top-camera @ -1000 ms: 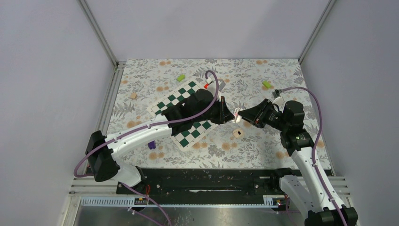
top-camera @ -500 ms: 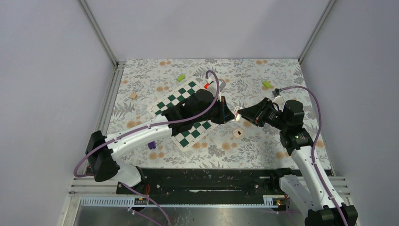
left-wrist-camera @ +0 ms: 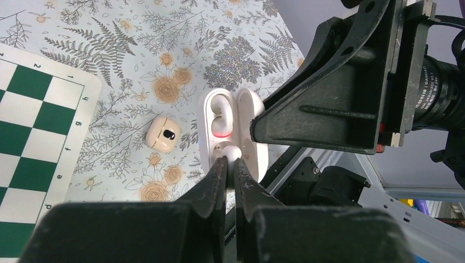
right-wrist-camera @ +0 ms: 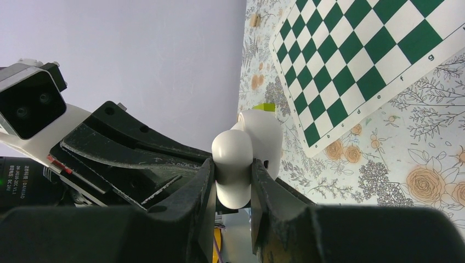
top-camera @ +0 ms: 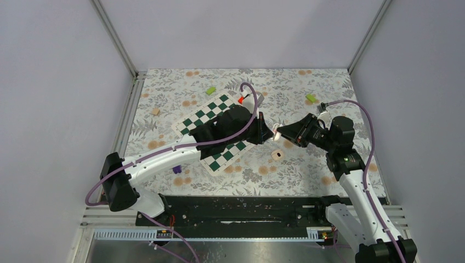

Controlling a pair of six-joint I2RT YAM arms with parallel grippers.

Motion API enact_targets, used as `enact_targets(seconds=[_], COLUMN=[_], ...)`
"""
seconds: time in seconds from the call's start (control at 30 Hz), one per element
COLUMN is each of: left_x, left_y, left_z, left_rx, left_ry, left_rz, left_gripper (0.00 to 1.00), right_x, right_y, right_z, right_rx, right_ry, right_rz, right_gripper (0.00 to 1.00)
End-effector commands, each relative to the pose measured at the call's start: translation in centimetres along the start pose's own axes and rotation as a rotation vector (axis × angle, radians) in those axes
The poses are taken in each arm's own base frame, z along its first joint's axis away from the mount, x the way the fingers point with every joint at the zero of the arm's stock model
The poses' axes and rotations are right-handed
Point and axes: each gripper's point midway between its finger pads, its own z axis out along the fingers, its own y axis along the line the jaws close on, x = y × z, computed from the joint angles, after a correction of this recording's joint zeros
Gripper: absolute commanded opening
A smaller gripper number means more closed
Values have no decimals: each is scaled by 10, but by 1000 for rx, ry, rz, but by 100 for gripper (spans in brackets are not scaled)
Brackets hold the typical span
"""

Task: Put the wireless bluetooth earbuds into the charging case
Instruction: Place the earbud in the charging case, then place the charging case at the center of the board.

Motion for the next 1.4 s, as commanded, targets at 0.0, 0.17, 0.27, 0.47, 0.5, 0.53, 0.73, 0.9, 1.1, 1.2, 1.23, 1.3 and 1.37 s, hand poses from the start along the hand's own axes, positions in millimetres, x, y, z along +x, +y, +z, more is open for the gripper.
enact_targets(seconds=[0.0, 0.17, 0.27, 0.47, 0.5, 0.53, 0.73, 0.9, 1.1, 1.2, 1.23, 1.3, 1.37], left_x=[-18, -15, -15, -19, -20, -20, -23, -30, -36, -37, -37, -38, -39], left_y=[-12, -15, -17, -20, -21, -21, -23, -30, -52, -59, -60, -60, -58], left_z=[-3, -4, -7, -10, -11, -11, -14, -23, -38, -46, -48, -52, -55], left_rx=[22, 36, 41, 47, 48, 49, 56, 82, 178, 210, 217, 219, 211], left_ry=[-56, -35, -37, -55, -56, -57, -72, -89, -83, -76, -75, -80, -90], left_rz=[42, 92, 101, 102, 102, 102, 100, 105, 130, 140, 142, 143, 142], left_gripper=[0, 7, 23, 31, 31, 32, 34, 39, 49, 58, 61, 67, 75], right_x=[1, 1, 1, 1, 2, 2, 2, 2, 2, 2, 2, 2, 3], right_y=[25, 25, 26, 24, 23, 23, 21, 16, 3, -4, -6, -10, -11], right_z=[-5, -6, -6, -6, -6, -6, -4, -3, 2, 6, 7, 10, 11], right_rx=[-87, -90, -91, -86, -84, -85, -79, -66, -35, -23, -19, -12, -9], right_ry=[4, -1, -1, 0, 1, 1, 4, 5, 10, 20, 23, 30, 35], right_rz=[-49, -49, -49, -48, -47, -48, -47, -47, -44, -41, -36, -34, -33], right_gripper=[0, 0, 0, 0, 0, 0, 0, 0, 0, 0, 0, 0, 0])
